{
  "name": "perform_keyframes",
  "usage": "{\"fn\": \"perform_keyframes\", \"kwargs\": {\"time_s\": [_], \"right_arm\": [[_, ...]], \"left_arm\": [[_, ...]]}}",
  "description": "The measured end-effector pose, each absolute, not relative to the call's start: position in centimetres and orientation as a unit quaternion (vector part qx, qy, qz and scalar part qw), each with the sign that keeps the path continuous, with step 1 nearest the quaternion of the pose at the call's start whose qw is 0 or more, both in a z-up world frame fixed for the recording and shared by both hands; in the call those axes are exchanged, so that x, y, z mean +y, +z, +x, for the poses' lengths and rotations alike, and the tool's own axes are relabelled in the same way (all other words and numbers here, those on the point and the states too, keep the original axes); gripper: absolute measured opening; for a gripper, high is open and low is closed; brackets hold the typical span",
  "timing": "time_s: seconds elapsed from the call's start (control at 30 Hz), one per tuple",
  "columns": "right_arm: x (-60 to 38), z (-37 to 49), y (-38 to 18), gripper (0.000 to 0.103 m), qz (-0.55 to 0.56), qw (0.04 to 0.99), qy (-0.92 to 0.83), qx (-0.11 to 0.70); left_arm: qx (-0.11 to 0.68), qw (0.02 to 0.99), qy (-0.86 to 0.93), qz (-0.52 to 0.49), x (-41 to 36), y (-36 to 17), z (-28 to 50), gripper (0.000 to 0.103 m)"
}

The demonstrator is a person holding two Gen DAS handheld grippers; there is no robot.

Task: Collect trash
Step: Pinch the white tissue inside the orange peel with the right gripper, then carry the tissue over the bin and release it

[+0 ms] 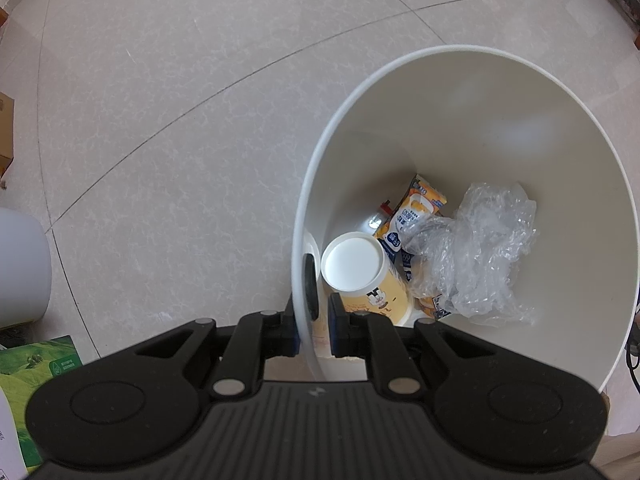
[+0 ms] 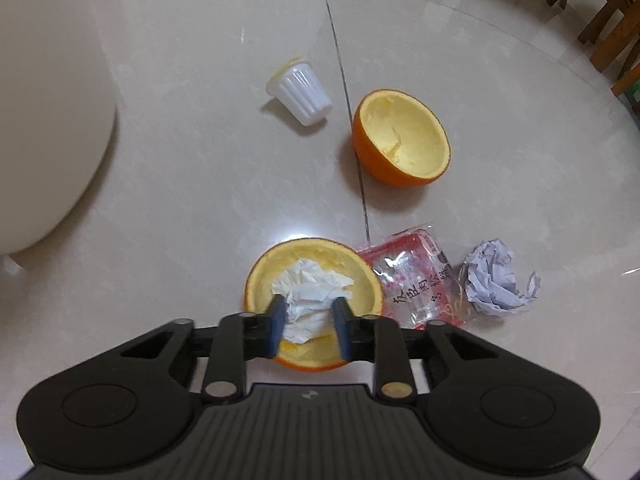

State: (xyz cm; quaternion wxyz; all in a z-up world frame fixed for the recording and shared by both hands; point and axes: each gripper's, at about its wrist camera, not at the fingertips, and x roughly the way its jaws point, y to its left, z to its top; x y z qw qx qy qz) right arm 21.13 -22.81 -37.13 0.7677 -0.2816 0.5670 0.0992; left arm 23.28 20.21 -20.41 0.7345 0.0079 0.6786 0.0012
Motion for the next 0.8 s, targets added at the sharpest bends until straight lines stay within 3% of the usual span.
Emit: {"fn": "perform_keyframes", "kwargs": {"time_s": [0.03, 0.37, 0.8], "right_arm": [[-22.8, 21.1, -37.1, 0.007, -0.282, 0.768, 0.099, 0.567], [-22.4, 20.9, -32.0, 0.006, -0.277, 0.764, 0.12, 0.57], [-13.6, 18.8, -12.9, 0.006, -0.267, 0.8, 0.257, 0.473]], "left_arm": [[0.679, 0.734, 0.001, 0.008, 20.2, -20.4, 23.3, 0.011], [0.68, 0.733, 0.002, 0.009, 20.2, -20.5, 23.3, 0.011], [0.681, 0.732, 0.001, 0.013, 20.2, -20.9, 23.2, 0.011]]}}
